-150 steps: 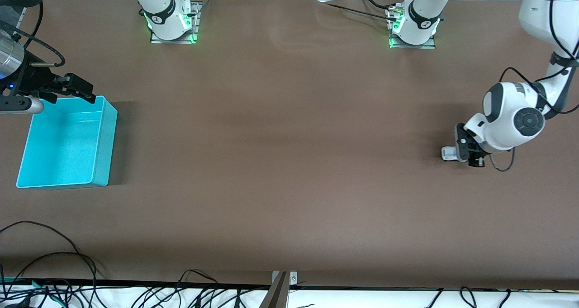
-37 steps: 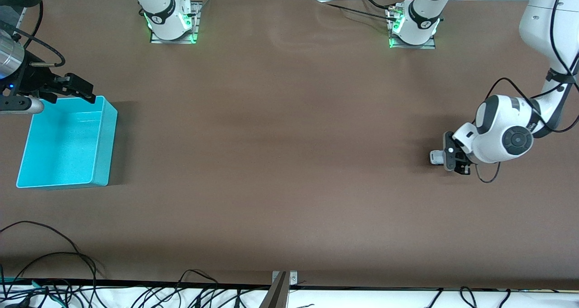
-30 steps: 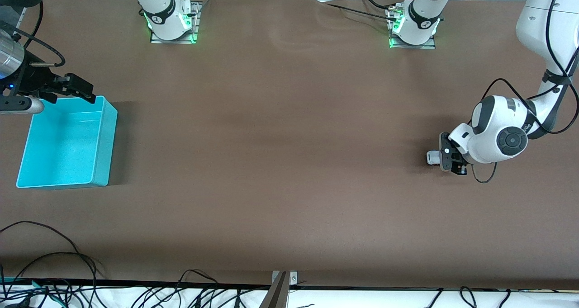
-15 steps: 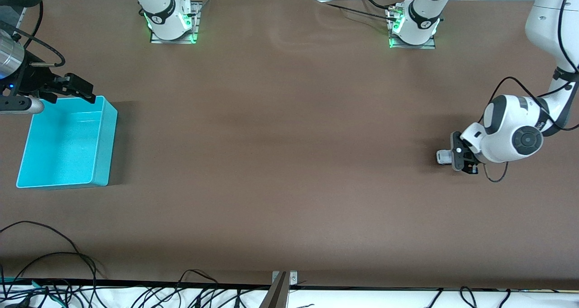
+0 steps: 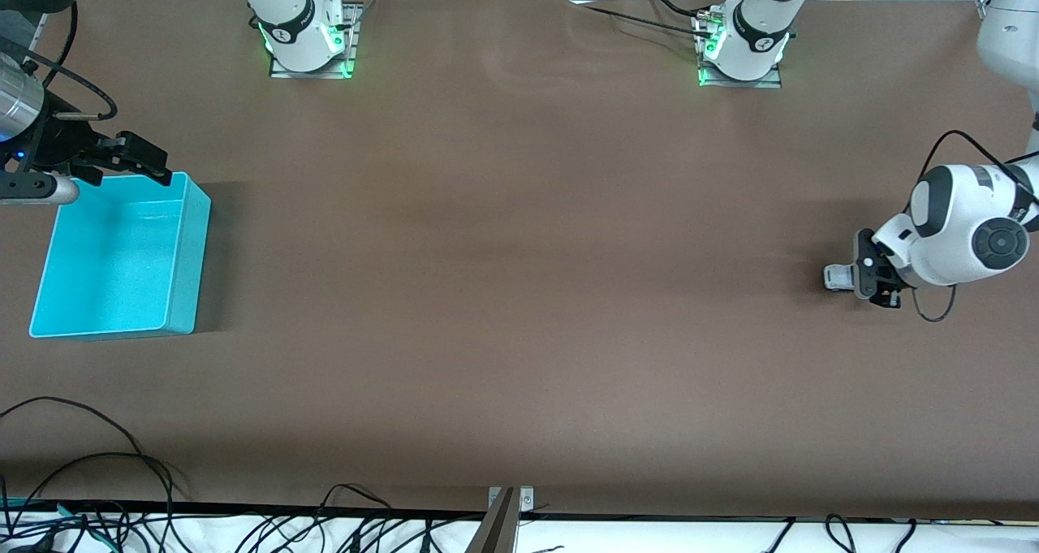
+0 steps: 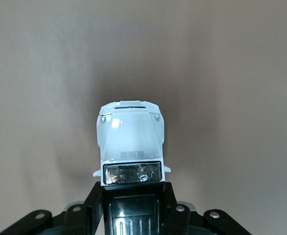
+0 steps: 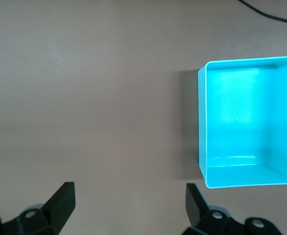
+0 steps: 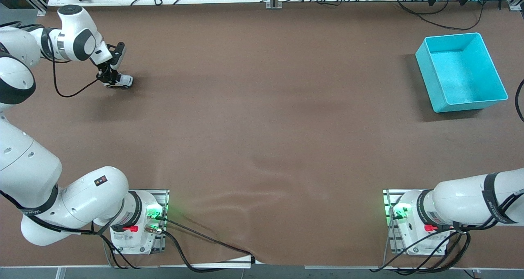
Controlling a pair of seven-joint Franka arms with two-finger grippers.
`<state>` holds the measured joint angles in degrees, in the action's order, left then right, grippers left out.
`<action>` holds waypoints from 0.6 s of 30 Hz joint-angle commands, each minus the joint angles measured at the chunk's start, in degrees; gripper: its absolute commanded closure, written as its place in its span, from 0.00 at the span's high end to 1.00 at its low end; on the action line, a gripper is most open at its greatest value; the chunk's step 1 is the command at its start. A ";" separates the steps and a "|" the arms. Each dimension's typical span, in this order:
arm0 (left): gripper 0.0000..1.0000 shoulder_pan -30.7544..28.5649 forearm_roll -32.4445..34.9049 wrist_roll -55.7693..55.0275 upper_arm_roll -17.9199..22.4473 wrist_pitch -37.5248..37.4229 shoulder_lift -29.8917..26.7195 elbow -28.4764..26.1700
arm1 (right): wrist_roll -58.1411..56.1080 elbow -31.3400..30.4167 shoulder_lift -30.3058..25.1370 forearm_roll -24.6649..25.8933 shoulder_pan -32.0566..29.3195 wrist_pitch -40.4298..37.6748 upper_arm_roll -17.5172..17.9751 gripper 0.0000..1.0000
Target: Wind and store white jeep toy
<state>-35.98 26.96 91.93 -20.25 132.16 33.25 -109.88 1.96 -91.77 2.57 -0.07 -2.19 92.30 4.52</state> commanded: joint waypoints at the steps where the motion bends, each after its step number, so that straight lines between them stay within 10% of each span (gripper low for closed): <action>1: 0.03 -2.25 1.87 3.43 0.04 -0.33 2.61 0.28 | -0.03 1.68 0.51 -0.63 -0.10 -1.42 0.14 1.00; 18: 0.03 -3.22 1.87 4.84 0.21 -0.33 2.61 1.60 | -0.03 1.68 0.51 -0.72 -0.10 -1.42 0.14 1.00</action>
<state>-37.69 26.98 95.87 -20.22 132.69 33.46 -109.54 1.96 -91.77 2.57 -0.07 -2.19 92.30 4.52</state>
